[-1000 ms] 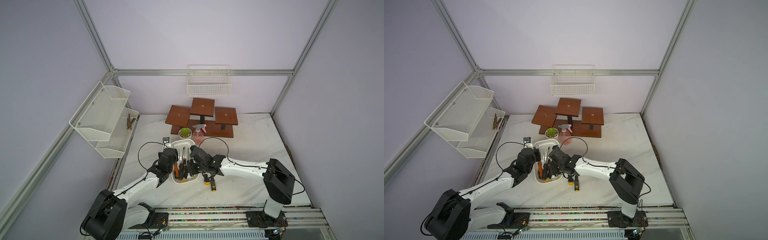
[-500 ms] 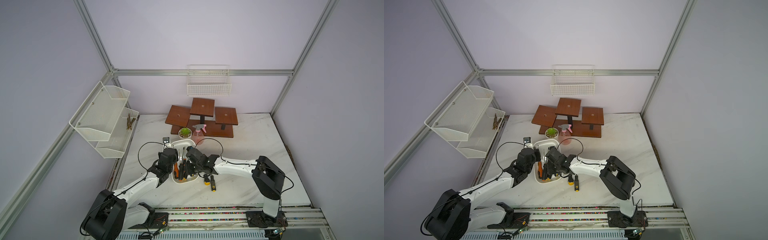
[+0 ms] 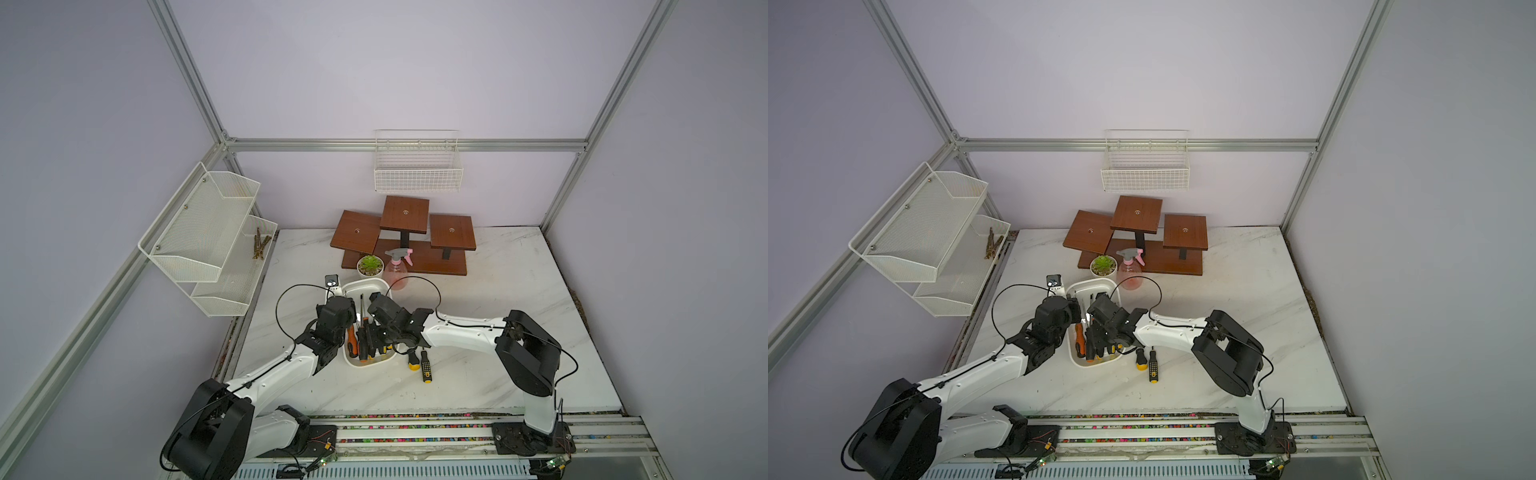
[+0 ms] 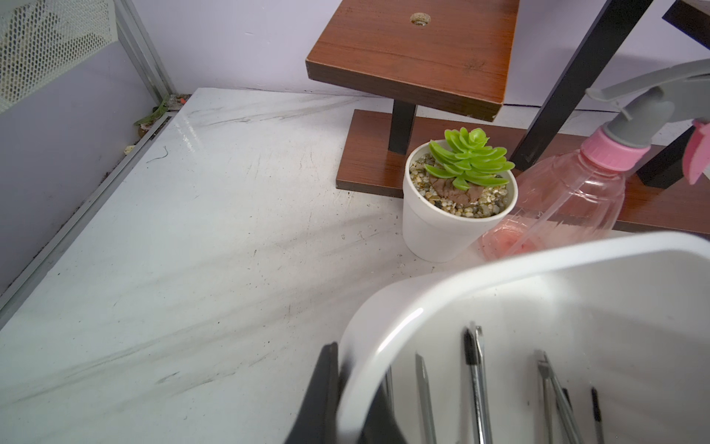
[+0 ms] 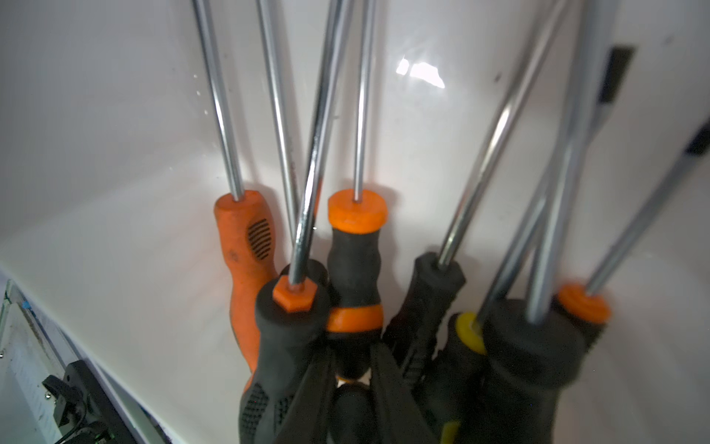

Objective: Take out the screwdriver from the storage box
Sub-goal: Pick up the screwdriver from the storage box.

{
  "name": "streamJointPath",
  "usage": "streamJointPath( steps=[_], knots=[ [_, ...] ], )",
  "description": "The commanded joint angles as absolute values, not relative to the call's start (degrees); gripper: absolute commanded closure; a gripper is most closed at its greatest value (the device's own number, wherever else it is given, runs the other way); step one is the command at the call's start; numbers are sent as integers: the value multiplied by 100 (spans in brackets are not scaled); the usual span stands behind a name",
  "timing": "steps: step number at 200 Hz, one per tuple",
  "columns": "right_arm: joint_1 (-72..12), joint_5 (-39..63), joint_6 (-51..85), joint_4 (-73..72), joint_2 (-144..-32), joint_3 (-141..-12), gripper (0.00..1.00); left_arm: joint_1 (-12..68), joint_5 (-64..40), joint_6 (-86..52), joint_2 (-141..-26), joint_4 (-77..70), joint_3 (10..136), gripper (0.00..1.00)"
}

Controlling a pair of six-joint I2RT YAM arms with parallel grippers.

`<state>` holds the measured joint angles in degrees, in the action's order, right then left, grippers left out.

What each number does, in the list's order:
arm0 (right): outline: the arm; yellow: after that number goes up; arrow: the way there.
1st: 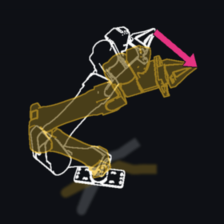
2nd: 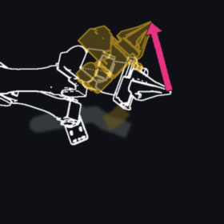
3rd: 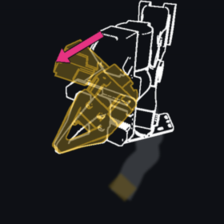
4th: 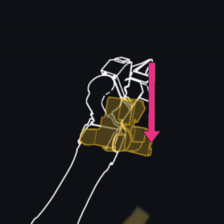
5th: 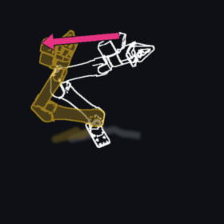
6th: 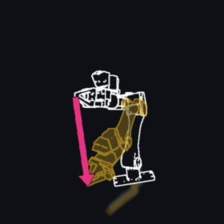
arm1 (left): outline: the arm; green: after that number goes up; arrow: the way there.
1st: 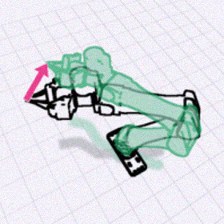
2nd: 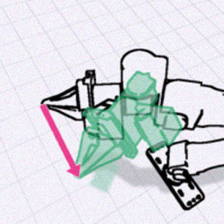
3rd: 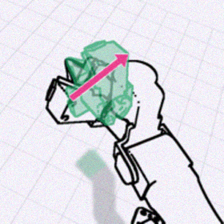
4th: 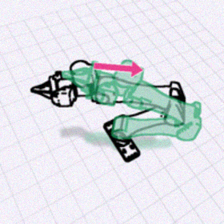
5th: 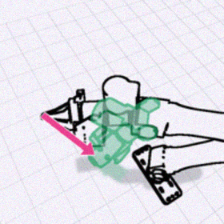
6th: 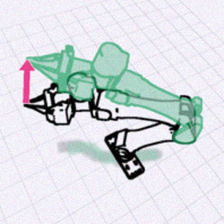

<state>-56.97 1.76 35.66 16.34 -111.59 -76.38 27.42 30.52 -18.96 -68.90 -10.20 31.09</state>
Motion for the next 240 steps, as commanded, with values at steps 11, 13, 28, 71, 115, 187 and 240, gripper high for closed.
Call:
streamJointPath(
  steps=[11, 13, 28, 71, 115, 187, 240],
  knots=[
    [-5708, 4, 3490, 1697, -11156, -7674, 90, 2769, 3146, -1961, -6860, -1275, 3296, 100],
    [-5707, 1, 3476, 1697, -11143, -7673, 90, 2769, 3146, -1965, -6868, -1275, 3298, 100],
    [-5717, 13, 3416, 1748, -11093, -7721, 95, 2769, 3146, -1960, -6866, -1272, 3305, 100],
    [-5725, 1, 3101, 2184, -10801, -8051, 100, 2769, 3146, -1947, -6891, -1270, 3313, 100],
    [-5730, 19, 2927, 2568, -10411, -8130, 100, 2769, 3130, -1936, -6900, -1273, 3331, 100],
    [-5711, 215, 2585, 3634, -9544, -8088, 100, 2769, 3111, -1918, -6913, -1292, 3325, 100],
    [-5635, -228, 2469, 4827, -8976, -7617, 100, 2769, 3111, -1912, -6870, -1302, 3297, 100]
  ],
)
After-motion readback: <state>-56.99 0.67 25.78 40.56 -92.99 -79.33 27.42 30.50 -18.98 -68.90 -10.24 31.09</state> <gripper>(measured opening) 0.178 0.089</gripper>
